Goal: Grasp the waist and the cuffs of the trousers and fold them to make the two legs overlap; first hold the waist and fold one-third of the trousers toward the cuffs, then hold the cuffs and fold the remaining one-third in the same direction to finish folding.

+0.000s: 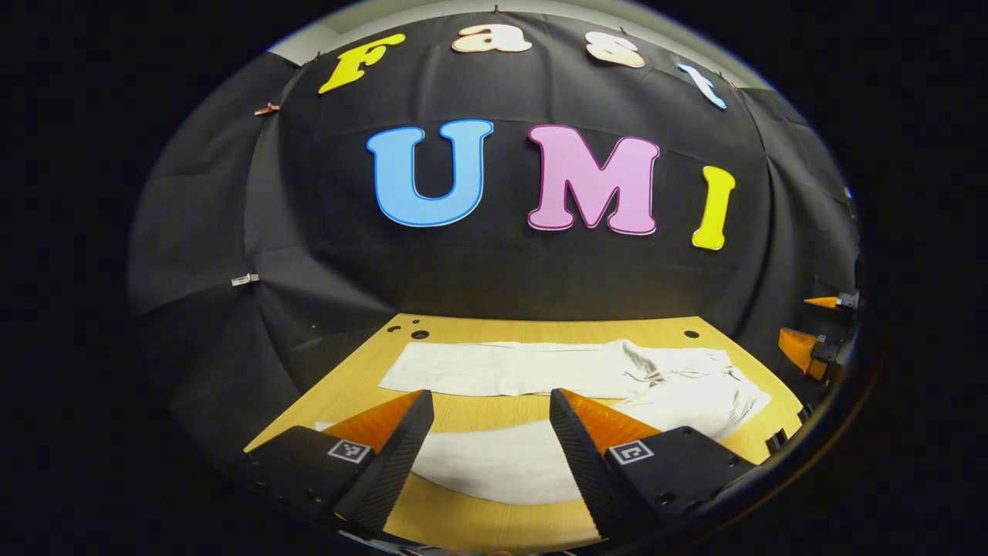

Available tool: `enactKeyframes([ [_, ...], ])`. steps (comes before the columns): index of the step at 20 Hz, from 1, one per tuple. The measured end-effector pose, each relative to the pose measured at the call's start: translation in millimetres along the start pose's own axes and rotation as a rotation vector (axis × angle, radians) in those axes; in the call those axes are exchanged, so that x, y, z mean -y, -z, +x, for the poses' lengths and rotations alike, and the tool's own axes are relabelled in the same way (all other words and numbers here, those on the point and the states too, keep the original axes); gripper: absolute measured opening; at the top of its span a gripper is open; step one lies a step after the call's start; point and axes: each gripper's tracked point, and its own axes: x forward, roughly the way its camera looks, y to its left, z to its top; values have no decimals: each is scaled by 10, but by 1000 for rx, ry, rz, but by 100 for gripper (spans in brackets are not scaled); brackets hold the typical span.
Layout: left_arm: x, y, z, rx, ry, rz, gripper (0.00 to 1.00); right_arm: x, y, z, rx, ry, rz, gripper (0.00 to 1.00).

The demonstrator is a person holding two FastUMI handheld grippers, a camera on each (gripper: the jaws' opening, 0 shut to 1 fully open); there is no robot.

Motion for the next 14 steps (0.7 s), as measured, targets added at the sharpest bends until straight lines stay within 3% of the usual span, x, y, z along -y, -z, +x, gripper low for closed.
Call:
enactKeyframes([
  [5, -82, 131, 152, -32, -65, -32, 96, 148, 424, 196, -67, -67, -142, 98],
  [14, -205, 438, 287, -104, -161, -14, 96, 544, 1373, 474, -191, -225, -515, 98],
])
